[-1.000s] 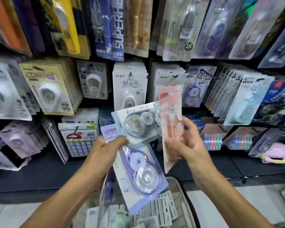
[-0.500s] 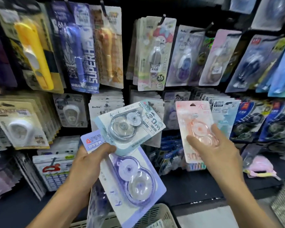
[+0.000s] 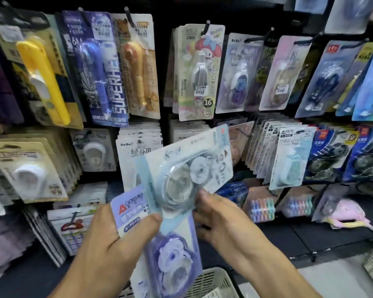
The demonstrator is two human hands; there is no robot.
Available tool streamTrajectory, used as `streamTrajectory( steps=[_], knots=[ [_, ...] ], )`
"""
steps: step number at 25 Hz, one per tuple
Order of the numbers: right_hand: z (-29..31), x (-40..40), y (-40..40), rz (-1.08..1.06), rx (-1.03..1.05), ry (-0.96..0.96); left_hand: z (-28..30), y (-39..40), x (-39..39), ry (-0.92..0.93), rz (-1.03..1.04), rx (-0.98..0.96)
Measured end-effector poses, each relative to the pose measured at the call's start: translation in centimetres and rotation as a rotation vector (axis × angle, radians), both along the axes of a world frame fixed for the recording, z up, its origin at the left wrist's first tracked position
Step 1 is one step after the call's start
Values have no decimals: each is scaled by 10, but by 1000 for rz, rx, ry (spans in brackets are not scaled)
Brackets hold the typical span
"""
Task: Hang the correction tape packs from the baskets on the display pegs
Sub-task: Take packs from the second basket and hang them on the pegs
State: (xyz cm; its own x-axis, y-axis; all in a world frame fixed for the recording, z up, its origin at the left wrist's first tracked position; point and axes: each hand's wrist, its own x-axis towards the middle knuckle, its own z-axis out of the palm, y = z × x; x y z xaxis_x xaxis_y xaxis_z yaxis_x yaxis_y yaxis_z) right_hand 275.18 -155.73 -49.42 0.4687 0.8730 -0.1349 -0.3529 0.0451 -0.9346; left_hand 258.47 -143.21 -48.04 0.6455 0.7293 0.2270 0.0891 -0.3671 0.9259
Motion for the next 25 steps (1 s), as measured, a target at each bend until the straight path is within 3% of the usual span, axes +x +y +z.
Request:
streamTrajectory(
  steps=[3,6,8,11,16,19,22,23,24,25],
  knots=[
    [7,-1,10,-254,221,83,-1,-16,-4,-122,-170,-78],
    [14,21,1,-415,329,101,-4,-14,16,-179,-175,-204],
    [21,49,-11,-550,227,29,-2,-11,24,-282,-164,-324],
    [31,88,-29,-741,-63,-292,1,-3,28,-327,-80,-333],
    [32,118,-37,-885,-204,-500,3,0,32,-336,-43,-321],
    [34,127,-36,-887,-282,-626,4,-2,34,-315,-53,-320],
    [29,117,-31,-757,-562,-1103,2,-3,37,-271,-52,-339],
    [27,107,-29,-690,-525,-1218,1,-3,39,-229,-46,-330],
    [26,94,-26,-562,-406,-1184,-1,-3,41,-198,-49,-321],
    [24,78,-21,-336,-259,-1018,-1,-4,43,-187,-68,-315]
  ],
)
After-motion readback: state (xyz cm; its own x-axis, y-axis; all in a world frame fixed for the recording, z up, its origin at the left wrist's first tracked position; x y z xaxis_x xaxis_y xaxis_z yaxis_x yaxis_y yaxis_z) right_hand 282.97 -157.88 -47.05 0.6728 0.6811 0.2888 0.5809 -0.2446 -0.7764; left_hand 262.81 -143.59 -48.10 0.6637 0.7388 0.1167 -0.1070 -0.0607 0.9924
